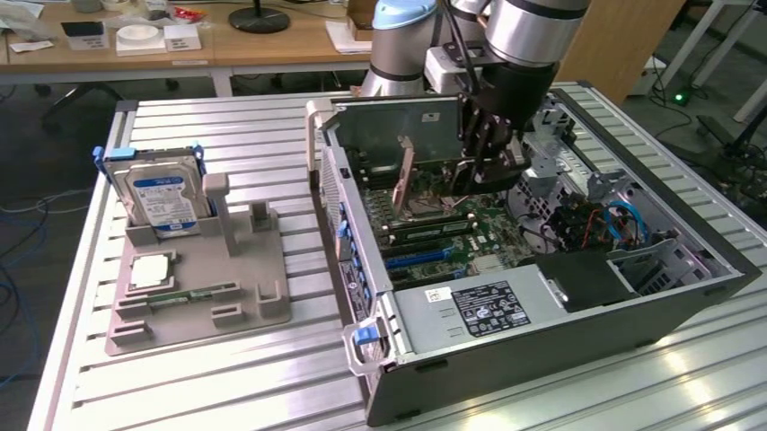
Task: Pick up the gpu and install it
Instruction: 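Insert the gpu into the slot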
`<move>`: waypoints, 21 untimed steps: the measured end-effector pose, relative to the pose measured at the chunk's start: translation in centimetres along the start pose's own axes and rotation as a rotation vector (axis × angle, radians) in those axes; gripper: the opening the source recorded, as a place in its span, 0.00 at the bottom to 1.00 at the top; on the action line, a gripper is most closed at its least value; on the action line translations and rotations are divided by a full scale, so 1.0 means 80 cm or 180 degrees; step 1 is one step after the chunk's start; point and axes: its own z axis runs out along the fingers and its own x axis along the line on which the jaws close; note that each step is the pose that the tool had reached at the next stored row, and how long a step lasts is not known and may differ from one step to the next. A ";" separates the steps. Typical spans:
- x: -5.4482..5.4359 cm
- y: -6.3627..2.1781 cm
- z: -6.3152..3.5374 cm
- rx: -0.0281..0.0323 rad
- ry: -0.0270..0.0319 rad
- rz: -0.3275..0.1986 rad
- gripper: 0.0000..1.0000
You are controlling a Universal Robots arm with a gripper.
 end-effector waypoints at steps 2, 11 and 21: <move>0.002 0.000 0.001 0.0000 0.0000 -0.0001 0.28; 0.005 0.005 0.004 0.0044 -0.0009 -0.0013 0.28; 0.011 0.007 0.007 0.0052 -0.0016 -0.0026 0.28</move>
